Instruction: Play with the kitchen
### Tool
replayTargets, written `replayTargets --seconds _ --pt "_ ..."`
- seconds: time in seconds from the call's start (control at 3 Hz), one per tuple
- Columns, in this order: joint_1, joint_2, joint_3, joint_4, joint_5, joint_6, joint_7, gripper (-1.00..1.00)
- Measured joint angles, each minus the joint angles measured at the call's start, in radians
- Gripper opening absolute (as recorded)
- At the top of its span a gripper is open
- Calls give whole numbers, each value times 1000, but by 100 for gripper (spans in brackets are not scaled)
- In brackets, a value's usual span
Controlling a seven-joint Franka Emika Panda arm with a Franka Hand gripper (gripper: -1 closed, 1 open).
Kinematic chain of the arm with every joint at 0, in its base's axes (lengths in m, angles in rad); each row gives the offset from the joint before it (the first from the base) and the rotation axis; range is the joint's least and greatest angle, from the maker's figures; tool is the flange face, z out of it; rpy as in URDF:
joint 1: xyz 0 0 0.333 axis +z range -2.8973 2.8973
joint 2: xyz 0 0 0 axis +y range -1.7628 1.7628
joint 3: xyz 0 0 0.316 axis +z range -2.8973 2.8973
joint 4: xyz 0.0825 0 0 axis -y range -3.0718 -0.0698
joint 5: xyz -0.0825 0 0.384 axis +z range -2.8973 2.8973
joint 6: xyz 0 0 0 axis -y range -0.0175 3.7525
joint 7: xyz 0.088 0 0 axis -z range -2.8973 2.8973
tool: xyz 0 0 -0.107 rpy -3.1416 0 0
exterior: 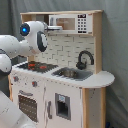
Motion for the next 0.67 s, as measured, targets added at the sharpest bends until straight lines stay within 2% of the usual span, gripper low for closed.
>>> replayTargets --seconds 0.33,0.67 --pt "44 -70 -1 23 3 -2 4 100" --pt "86 -108 -1 32 3 49 78 100"
